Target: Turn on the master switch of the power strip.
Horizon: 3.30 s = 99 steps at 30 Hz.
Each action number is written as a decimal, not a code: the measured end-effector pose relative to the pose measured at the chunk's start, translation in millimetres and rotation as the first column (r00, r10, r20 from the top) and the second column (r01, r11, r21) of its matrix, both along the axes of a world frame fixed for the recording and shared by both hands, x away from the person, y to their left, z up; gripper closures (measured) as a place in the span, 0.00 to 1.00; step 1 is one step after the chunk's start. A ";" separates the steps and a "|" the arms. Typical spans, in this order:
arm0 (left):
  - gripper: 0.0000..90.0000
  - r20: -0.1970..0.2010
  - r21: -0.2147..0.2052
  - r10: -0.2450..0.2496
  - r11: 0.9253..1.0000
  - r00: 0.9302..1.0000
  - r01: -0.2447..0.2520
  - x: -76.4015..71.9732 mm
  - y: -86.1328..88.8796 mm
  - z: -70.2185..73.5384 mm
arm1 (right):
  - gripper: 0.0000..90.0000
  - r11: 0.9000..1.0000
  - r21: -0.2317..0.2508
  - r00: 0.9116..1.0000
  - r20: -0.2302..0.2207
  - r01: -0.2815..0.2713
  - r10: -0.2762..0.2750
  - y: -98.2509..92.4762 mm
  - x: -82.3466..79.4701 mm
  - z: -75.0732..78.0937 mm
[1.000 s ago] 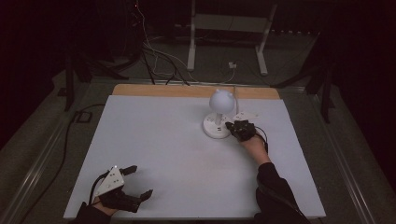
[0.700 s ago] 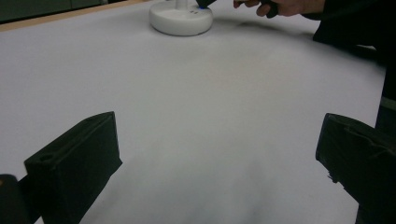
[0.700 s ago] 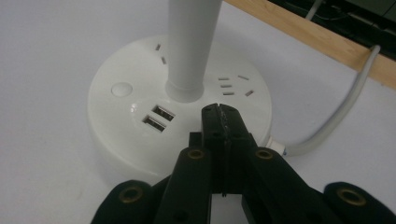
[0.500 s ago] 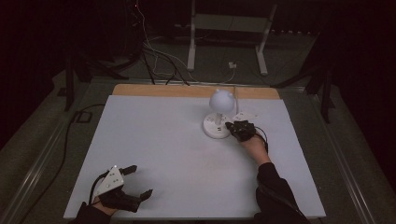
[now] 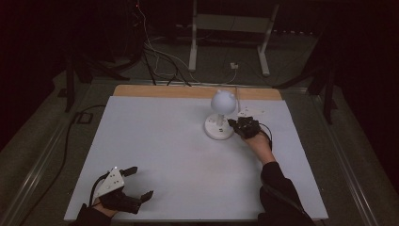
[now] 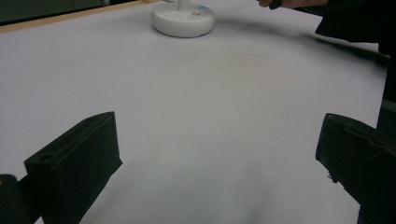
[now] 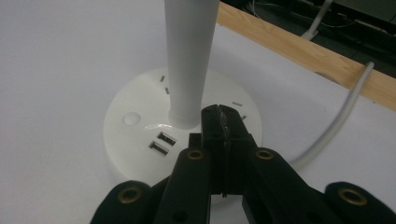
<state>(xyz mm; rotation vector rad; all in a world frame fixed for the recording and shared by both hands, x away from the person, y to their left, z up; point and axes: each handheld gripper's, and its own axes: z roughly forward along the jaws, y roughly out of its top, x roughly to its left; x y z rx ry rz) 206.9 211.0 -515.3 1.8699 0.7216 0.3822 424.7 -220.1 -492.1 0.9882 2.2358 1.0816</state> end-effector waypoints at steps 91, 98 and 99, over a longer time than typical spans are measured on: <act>0.00 -0.001 0.006 -0.009 1.000 1.000 0.009 -0.8 -1.0 0.3 | 0.00 0.997 0.074 0.986 -0.165 0.001 0.011 -30.7 -63.5 -10.1; 0.00 0.000 0.003 -0.007 1.000 1.000 0.007 -1.0 -0.8 0.7 | 0.00 0.997 0.079 0.986 -0.168 0.004 0.010 -38.0 -77.5 -15.2; 0.00 0.001 0.003 -0.006 1.000 1.000 0.006 -0.9 -0.7 0.9 | 0.00 0.997 0.077 0.986 -0.165 0.003 0.010 -38.6 -79.7 -16.0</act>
